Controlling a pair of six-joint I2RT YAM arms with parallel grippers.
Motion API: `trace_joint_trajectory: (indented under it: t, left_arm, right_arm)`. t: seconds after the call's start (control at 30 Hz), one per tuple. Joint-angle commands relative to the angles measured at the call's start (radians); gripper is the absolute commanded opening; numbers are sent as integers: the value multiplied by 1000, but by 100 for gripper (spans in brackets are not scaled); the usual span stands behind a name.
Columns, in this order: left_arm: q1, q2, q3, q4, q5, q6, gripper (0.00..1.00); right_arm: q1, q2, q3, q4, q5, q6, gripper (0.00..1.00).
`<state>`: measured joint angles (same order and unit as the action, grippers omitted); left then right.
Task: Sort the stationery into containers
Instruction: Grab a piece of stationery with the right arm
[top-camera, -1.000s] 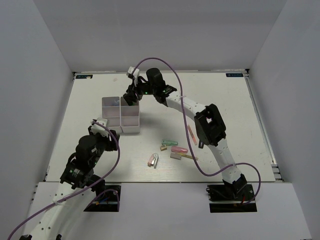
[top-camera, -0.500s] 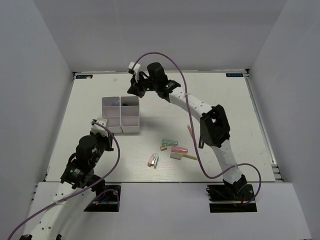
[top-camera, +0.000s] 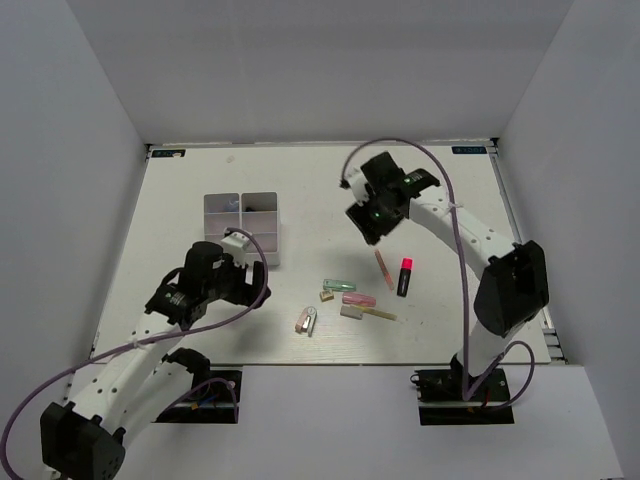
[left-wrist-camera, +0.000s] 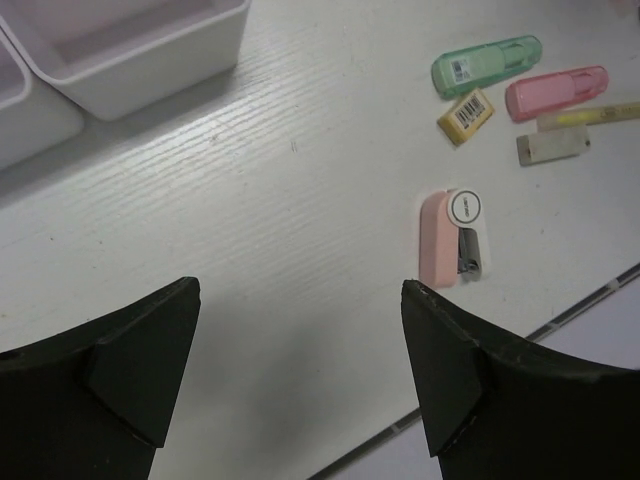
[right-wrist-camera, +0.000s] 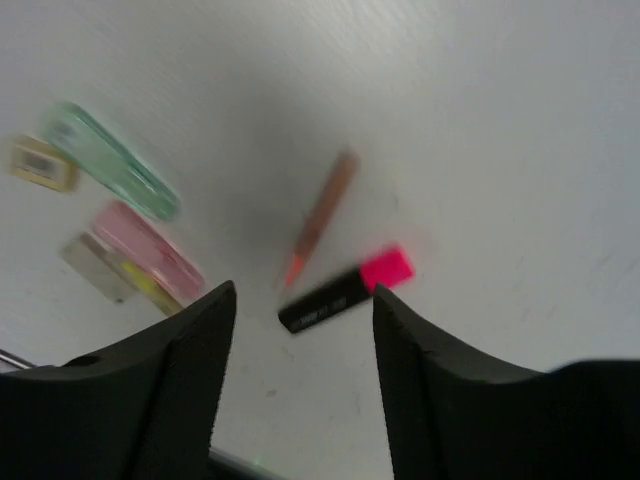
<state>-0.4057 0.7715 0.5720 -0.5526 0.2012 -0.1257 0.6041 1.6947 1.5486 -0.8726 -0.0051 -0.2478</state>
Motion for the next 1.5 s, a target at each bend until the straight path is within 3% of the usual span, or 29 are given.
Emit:
trace_joint_trajectory:
  t: [0.0,0.17,0.4,0.5,1.03,1.13,1.33,1.47]
  left_arm:
    - [4,-27,32,-18,70,-14,92]
    - [4,-66,12,-3,52,-14,92]
    - [5,-77,11,-13,52,-5,93]
    - [4,-89,14,-13,53,-2,93]
    - [4,-107,8,-15,37,3,93]
    - [5,-106,8,-17,37,3,93]
    - [4,-104,8,-15,33,6,93]
    - [7,-104,9,-18,41,8,93]
  right_arm:
    - [-67,-15,-145,-174,186,223,63]
    - [-130,67,-162,-178,246,389,70]
    - [-196,180,-128,-161,136,482,70]
    - [-225,221,-130,-132,129,531,64]
    - [-283,341,-179,-62,106,643,60]
    - [-294,332,-234,-22,80,653,53]
    - [-314,322,-295,14,19,668,14]
    - [-333,301,-292,36,-65,644,0]
